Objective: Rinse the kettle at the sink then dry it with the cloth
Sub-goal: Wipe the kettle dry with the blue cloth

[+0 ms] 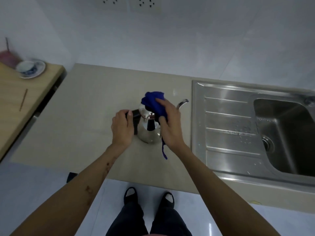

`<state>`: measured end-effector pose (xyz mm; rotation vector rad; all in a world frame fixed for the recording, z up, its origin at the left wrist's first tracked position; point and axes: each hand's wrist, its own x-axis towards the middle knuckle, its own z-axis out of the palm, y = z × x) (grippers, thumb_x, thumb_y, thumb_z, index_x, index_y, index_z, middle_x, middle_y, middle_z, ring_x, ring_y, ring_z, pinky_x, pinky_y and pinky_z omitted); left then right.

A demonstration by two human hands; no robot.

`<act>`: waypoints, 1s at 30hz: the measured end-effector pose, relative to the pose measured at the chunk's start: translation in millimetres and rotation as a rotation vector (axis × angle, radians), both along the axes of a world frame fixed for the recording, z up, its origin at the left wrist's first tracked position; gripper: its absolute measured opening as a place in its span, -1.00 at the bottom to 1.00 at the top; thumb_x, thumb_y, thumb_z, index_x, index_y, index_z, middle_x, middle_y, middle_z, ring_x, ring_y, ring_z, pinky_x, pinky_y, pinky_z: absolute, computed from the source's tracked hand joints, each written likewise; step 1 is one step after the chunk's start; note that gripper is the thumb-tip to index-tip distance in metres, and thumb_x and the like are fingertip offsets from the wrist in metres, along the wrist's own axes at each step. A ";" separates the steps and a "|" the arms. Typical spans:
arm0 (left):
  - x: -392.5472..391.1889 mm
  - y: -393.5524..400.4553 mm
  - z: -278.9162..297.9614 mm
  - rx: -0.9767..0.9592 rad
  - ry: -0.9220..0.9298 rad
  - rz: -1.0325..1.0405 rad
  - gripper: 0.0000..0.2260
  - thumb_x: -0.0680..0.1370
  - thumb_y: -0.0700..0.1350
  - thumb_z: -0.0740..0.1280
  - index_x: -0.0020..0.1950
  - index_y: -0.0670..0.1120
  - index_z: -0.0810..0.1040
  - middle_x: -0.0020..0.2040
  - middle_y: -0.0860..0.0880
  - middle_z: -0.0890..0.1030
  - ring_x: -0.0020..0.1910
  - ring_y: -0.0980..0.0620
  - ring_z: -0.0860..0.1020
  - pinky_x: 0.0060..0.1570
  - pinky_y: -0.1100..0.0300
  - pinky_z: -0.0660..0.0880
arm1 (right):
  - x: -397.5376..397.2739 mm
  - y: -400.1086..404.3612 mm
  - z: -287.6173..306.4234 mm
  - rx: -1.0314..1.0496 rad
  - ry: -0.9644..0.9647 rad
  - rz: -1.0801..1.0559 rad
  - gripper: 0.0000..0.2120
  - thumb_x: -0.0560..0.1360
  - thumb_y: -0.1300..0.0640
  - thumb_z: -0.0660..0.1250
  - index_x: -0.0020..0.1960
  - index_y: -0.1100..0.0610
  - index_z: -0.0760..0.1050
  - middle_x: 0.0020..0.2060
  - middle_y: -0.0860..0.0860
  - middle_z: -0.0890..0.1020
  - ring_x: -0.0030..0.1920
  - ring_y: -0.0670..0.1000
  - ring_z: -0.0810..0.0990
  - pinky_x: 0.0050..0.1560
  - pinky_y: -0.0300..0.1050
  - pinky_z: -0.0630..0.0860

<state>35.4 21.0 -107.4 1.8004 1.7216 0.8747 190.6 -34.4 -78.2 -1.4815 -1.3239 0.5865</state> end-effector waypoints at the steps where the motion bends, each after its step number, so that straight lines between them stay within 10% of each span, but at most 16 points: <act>1: -3.8 5.6 1.7 -0.040 -0.033 -0.034 -0.69 0.68 0.01 0.06 0.08 -0.17 0.48 -0.02 -0.17 0.56 -0.02 -0.15 0.52 0.01 -0.01 0.49 | -5.1 13.5 0.2 -0.033 -0.052 -0.019 -0.49 0.46 0.21 0.11 0.39 -0.01 0.41 0.35 0.04 0.49 0.31 0.10 0.44 0.37 0.18 0.31; 6: -21.0 22.5 13.8 -0.190 -0.133 -0.319 -0.75 0.68 -0.02 0.08 -0.09 -0.13 0.38 -0.36 0.02 0.40 -0.43 0.13 0.32 -0.46 0.36 0.28 | -7.9 56.6 10.1 -0.306 -0.134 -0.104 -0.47 0.57 -0.26 -0.08 0.33 -0.12 0.50 0.31 -0.03 0.56 0.32 0.08 0.46 0.39 0.16 0.31; 18: -36.5 32.9 18.8 -0.258 -0.152 -0.596 -0.75 0.69 -0.02 0.03 -0.05 -0.15 0.34 -0.35 0.04 0.39 -0.46 0.18 0.32 -0.49 0.40 0.28 | -45.9 49.9 18.2 -0.365 -0.011 -0.481 -0.59 0.64 -0.09 -0.06 0.37 -0.18 0.41 0.39 0.00 0.38 0.36 0.17 0.31 0.36 0.24 0.26; 30: -44.4 38.9 14.4 -0.268 -0.172 -0.647 -0.75 0.69 -0.01 0.03 -0.10 -0.10 0.32 -0.34 0.04 0.39 -0.40 0.12 0.34 -0.45 0.39 0.30 | -66.3 -17.1 -28.9 -0.270 -0.931 -0.396 -0.15 0.32 0.29 0.52 0.51 0.04 0.22 0.47 0.19 0.29 0.38 0.31 0.31 0.16 0.28 0.51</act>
